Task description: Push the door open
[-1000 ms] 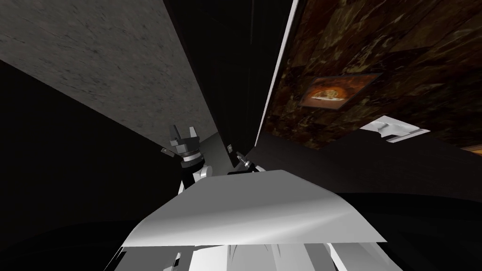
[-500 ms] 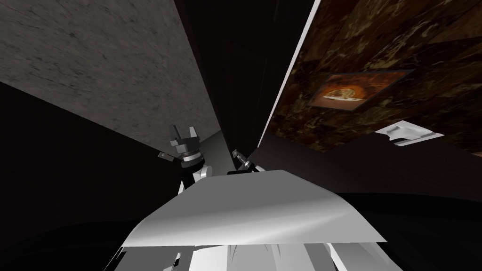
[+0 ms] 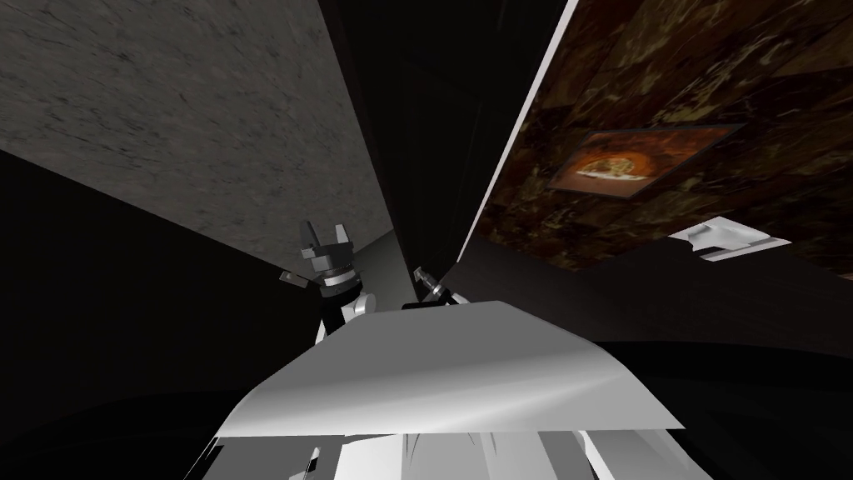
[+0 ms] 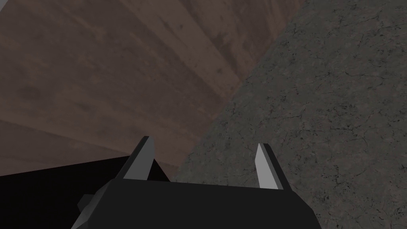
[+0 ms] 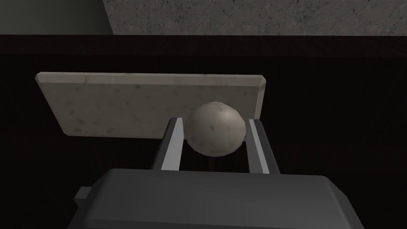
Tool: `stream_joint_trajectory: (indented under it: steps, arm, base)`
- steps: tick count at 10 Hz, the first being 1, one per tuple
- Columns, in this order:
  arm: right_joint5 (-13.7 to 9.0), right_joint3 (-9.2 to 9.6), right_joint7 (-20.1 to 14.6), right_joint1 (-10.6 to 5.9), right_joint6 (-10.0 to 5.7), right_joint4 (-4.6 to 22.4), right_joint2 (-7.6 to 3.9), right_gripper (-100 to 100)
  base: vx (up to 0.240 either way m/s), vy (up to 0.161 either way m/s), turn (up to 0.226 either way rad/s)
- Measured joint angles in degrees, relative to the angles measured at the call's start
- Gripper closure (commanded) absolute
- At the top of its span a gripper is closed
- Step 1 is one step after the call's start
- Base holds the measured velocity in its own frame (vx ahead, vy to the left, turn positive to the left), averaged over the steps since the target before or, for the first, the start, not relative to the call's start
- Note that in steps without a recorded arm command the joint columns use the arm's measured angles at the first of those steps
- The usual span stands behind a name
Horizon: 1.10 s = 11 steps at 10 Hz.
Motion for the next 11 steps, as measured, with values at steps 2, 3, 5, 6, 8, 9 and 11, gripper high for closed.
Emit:
stream_joint_trajectory:
  steps: [2, 3, 5, 6, 8, 9, 11]
  arm:
    - [0.0, 0.03, 0.0, 0.11, 0.06, 0.1, -0.06, 100]
    - [0.0, 0.02, 0.0, 0.13, 0.07, 0.1, -0.08, 100]
    - [-0.1, -0.76, 0.4, 0.66, 0.55, 0.0, -0.29, 100]
    - [-0.2, -1.16, 0.6, 0.74, 0.70, 0.0, -0.22, 100]
    - [-0.4, -2.17, 1.4, 0.49, 0.62, 0.8, 0.47, 100]
    - [-0.5, -2.82, 1.8, 0.72, 0.93, 0.4, 0.62, 100]
    - [-0.9, -4.31, 2.5, -0.66, -0.05, 2.7, 1.65, 100]
  base:
    - [-0.003, -0.002, -0.002]
    - [0.066, 0.098, -0.031]
    - [0.093, 0.135, -0.047]
    - [0.145, 0.137, -0.013]
    - [0.148, 0.165, -0.038]
    - [0.130, 0.165, -0.047]
    - [0.110, 0.134, -0.044]
